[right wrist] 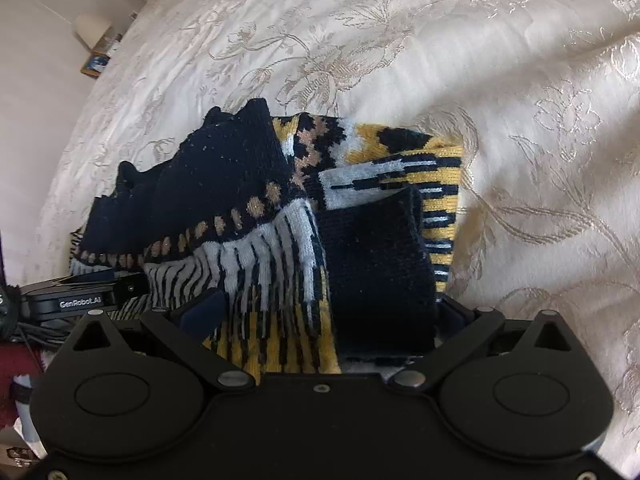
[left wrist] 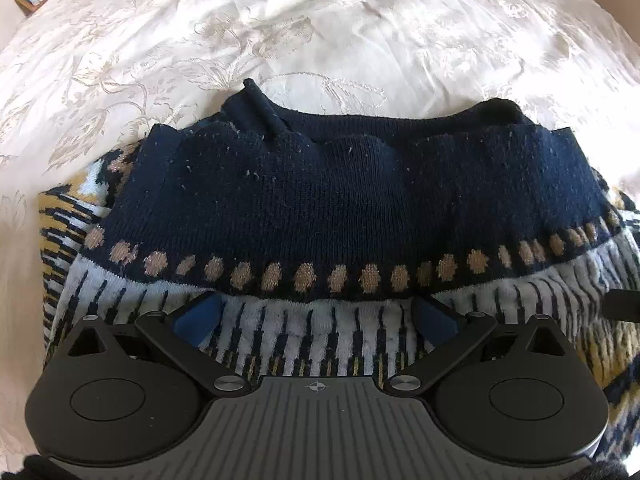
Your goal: Fold small clothes
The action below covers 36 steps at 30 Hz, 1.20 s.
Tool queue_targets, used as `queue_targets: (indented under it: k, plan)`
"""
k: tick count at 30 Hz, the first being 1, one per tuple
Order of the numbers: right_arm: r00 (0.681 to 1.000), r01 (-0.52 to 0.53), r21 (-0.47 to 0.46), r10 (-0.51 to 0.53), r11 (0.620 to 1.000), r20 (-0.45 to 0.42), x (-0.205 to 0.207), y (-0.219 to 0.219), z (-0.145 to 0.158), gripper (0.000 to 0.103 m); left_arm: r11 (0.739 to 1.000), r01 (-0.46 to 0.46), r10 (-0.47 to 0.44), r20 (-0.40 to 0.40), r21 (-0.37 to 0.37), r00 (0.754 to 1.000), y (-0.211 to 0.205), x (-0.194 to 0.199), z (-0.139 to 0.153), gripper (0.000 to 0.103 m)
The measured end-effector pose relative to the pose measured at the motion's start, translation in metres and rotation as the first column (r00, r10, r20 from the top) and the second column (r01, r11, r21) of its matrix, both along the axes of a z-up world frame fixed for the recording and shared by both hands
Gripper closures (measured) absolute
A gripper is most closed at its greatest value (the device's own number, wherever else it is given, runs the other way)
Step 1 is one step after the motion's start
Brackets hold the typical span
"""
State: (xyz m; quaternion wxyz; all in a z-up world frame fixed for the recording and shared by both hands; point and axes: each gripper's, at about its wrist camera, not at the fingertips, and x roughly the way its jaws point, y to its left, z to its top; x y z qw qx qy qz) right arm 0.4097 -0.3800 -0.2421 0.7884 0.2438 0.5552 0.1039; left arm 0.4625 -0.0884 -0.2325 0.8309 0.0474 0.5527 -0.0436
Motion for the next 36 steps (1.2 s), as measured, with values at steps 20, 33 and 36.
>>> queue_targets:
  k: [20, 33, 36]
  plan:
    - [0.997, 0.075, 0.275, -0.079, 0.959, 0.006, -0.013, -0.048, -0.018, 0.064, 1.000, -0.002, 0.003, -0.035, 0.023, 0.999, -0.005, 0.004, -0.002, 0.000]
    - [0.997, 0.068, 0.275, -0.075, 0.959, 0.014, -0.014, -0.048, -0.020, 0.069, 0.998, 0.013, -0.012, -0.002, 0.067, 1.000, -0.015, 0.004, 0.017, 0.020]
    - [0.997, 0.074, 0.272, -0.081, 0.959, 0.014, -0.014, -0.045, -0.019, 0.069, 0.992, -0.007, 0.001, 0.046, 0.129, 0.999, -0.020, -0.003, 0.027, 0.021]
